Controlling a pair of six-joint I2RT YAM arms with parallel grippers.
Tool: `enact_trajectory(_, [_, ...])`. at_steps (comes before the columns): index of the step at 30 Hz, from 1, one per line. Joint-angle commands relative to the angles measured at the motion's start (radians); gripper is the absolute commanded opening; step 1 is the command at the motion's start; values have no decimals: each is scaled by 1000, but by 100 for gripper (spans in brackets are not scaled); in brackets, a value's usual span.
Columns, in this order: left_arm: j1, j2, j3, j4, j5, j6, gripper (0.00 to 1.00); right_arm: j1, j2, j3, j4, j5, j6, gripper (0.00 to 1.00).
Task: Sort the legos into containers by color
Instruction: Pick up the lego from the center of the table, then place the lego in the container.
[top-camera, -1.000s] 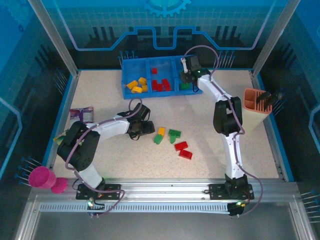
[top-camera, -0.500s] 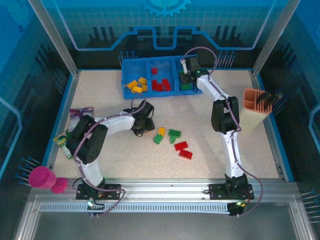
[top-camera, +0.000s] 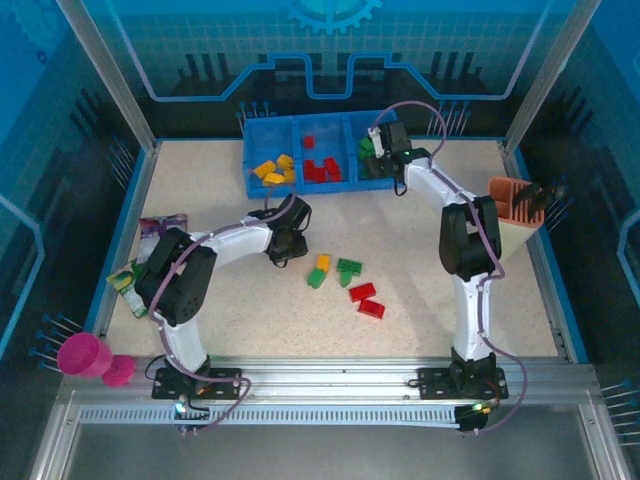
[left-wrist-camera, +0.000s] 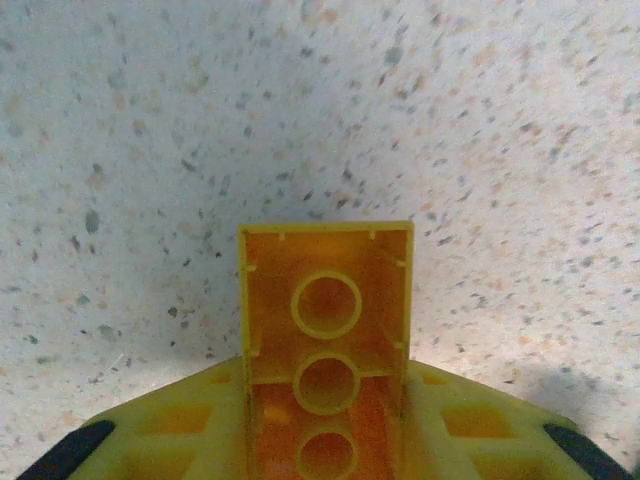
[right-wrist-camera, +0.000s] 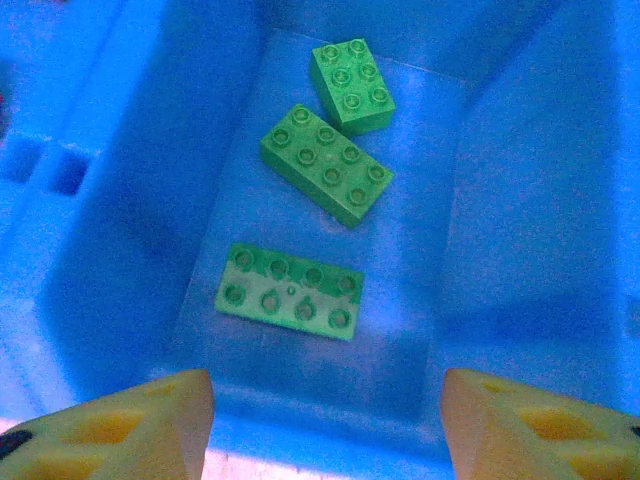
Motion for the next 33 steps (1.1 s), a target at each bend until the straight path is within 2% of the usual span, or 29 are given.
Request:
enact_trajectory(1, [-3,-44,86,-84,-94,95,25,-10,-116,-94,45,-27,28,64])
enact_trajectory(8, [77,-88,261,-120,-153,225,25,0,-294,-320,47,-140,111,68])
enact_trajectory(12, [156,-33,380,-98,-165,316,24,37,-380,-434,31,-149,187,75])
enact_trajectory(19, [273,188,647,-90,-130,391,23,141,-498,-575,-81,-107,270,76])
enact_trajectory(26, [296,460,978,-171,-149,443,23,213,-592,-669,-236,-127,335,76])
enact_trajectory(33, [306,620,1157,-208,-125,436,24,281,-701,-780,-376,-117,431,77])
